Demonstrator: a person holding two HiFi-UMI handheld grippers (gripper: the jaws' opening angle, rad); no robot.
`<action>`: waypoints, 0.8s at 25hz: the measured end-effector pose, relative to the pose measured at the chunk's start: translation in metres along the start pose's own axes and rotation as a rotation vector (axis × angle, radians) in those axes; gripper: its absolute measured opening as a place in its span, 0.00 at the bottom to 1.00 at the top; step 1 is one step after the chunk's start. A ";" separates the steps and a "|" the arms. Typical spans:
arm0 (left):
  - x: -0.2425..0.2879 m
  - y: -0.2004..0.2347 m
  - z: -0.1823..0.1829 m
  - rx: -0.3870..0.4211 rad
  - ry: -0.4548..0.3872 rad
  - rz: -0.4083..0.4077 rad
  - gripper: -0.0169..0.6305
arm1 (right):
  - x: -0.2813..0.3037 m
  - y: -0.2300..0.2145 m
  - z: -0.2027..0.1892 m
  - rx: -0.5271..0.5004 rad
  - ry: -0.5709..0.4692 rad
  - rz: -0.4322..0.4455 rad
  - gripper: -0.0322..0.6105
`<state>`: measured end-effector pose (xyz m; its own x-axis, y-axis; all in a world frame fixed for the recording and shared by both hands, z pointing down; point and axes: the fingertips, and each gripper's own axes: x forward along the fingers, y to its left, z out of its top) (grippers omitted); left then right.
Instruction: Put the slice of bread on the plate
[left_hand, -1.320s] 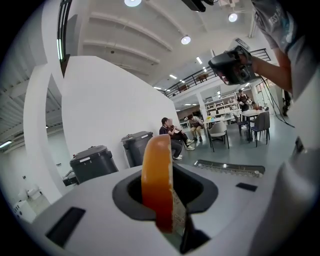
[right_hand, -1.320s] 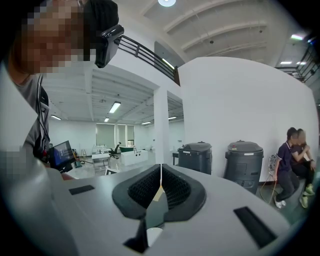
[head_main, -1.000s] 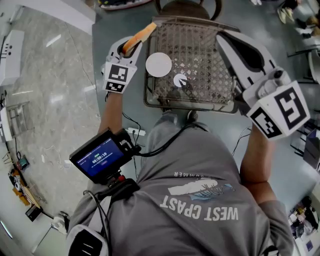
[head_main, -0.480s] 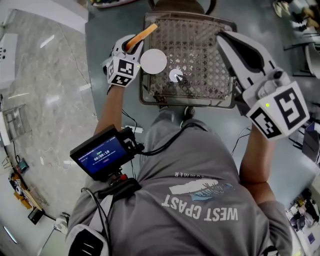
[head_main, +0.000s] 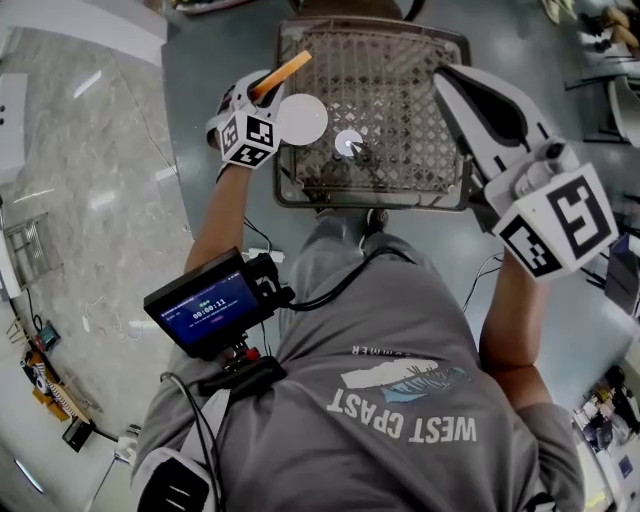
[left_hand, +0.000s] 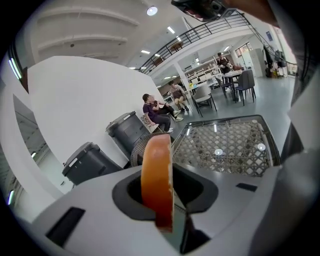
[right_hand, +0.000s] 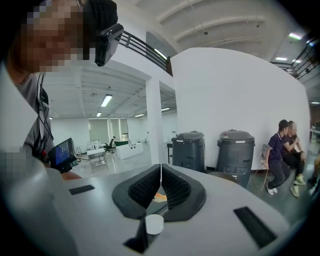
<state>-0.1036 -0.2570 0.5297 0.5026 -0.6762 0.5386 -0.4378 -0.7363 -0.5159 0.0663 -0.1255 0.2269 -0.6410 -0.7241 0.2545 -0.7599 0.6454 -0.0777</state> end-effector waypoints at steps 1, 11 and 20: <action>0.001 -0.001 -0.002 0.009 0.007 -0.003 0.18 | 0.000 0.000 0.001 0.001 0.003 -0.001 0.06; 0.074 -0.064 -0.052 0.063 0.093 -0.059 0.18 | 0.002 -0.039 -0.065 0.042 0.066 -0.023 0.06; 0.087 -0.073 -0.065 0.112 0.148 -0.079 0.18 | 0.001 -0.042 -0.063 0.049 0.112 -0.034 0.06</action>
<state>-0.0763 -0.2633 0.6578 0.4133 -0.6190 0.6679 -0.3117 -0.7853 -0.5349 0.1045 -0.1376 0.2913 -0.6007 -0.7119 0.3639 -0.7872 0.6060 -0.1139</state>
